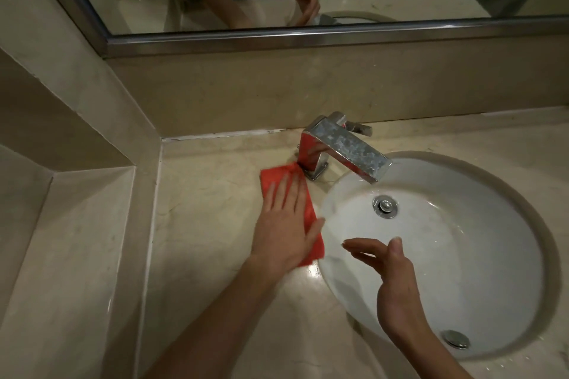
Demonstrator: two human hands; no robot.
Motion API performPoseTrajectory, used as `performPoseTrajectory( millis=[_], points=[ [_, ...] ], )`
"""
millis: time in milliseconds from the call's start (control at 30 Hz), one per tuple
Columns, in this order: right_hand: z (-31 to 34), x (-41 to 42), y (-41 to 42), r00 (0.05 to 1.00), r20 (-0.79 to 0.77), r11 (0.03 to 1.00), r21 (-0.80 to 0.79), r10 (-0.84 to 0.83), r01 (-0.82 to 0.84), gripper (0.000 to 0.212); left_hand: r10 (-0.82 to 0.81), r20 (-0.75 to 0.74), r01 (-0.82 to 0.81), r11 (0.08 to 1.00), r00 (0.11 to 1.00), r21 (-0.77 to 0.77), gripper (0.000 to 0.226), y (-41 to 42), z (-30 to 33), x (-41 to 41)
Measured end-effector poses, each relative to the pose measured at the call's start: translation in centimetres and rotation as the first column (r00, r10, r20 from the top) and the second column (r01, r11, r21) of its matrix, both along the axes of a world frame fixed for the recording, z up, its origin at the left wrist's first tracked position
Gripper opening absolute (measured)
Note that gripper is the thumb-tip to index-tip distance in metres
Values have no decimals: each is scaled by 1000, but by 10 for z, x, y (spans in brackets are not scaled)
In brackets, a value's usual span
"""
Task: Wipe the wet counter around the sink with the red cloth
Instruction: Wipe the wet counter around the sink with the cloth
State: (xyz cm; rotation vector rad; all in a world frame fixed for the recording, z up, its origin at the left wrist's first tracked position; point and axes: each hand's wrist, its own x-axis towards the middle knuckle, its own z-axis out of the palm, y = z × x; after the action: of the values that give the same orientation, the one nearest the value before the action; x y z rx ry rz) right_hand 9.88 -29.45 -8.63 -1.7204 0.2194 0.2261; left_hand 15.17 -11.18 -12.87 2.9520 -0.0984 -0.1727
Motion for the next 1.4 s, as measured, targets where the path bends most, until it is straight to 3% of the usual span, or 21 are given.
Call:
performPoseTrajectory(
  millis=[167,333,400,600,800,933,1067,1133,1267,1400],
  points=[
    [-2,-4,0,1000,-16,1000,-7,5,-5,84,-35,-1,35,999,999,3,83,-6,-4,-16],
    [2,-4,-16,999,5,999,-22,-42,42,83,211,23,-211,977,977,15,85,-2,-7,13],
    [2,-4,-22,998,14,997,-23,-68,68,81,237,15,-237,972,971,-10,86,-9,-6,15],
    [1,-12,-24,997,5,997,-7,-75,75,82,-17,25,17,1000,1000,12,81,-16,-9,-15],
    [6,-18,-28,997,9,997,11,-78,78,82,255,88,-251,967,963,-51,68,-17,-2,-15],
    [7,-17,-33,996,4,996,20,-92,92,84,155,189,-132,983,970,-128,48,-24,-10,-30],
    [5,-15,-30,995,1,995,4,-99,99,87,-68,186,107,972,980,-210,42,-34,-27,-71],
    [4,-14,-27,995,-2,995,3,-101,101,82,-100,192,141,966,976,-217,43,-35,-27,-74],
    [3,-11,-22,997,-15,997,7,-77,77,82,80,231,-9,956,970,-294,50,-26,-14,-60],
    [2,-12,-22,998,-18,998,4,-58,58,82,228,156,-201,965,961,-171,65,-14,-11,-29]
  ],
)
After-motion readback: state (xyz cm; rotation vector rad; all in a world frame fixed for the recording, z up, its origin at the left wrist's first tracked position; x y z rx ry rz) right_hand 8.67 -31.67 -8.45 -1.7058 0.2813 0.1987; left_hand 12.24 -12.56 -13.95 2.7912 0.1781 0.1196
